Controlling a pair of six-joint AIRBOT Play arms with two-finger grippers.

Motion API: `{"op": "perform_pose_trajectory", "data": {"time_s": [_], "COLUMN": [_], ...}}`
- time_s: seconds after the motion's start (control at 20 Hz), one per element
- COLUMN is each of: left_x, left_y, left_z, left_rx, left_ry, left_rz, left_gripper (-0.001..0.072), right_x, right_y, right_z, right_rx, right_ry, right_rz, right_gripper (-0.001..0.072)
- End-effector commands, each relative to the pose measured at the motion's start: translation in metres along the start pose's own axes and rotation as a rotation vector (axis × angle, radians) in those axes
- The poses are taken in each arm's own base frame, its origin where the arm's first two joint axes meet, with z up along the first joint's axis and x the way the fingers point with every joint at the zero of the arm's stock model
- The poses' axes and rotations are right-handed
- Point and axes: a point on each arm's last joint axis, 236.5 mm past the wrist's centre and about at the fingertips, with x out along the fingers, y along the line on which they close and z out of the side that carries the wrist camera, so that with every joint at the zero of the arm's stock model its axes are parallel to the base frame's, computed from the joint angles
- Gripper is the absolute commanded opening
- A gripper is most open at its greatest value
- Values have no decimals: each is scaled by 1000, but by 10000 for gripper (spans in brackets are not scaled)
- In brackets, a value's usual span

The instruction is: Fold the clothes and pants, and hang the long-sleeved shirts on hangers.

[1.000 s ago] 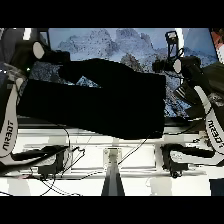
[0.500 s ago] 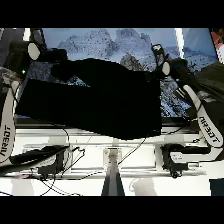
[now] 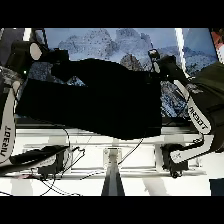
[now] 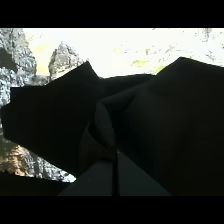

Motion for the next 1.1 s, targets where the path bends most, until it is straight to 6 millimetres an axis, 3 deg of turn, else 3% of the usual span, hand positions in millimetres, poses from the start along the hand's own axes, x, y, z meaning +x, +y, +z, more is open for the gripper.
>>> {"op": "perform_pose_trajectory", "data": {"time_s": [0.0,0.1,0.25,0.35,0.45,0.6,0.7,0.9,1.05], "left_x": [0,0,0,0,-1,-2,-5,-27,-32], "left_y": [0,1,2,10,19,41,63,113,128], "left_z": [0,0,1,2,3,5,5,10,9], "left_rx": [4,4,11,33,41,13,-23,-71,41], "left_ry": [-2,-2,-3,-7,-10,-12,-12,-39,-27], "left_rz": [3,3,11,42,66,100,127,207,229], "left_gripper": [8,8,9,9,9,8,9,9,9], "right_x": [1,2,2,1,1,-6,-19,-63,-82], "right_y": [-45,-56,-63,-63,-63,-64,-61,-22,-8], "right_z": [-25,-32,-40,-42,-43,-33,-13,36,47], "right_rx": [0,26,42,31,31,39,46,-112,-249], "right_ry": [114,143,175,184,186,137,33,-227,-317], "right_rz": [-133,-140,-147,-147,-147,-138,-108,88,150], "right_gripper": [595,399,350,127,18,17,17,16,15]}}
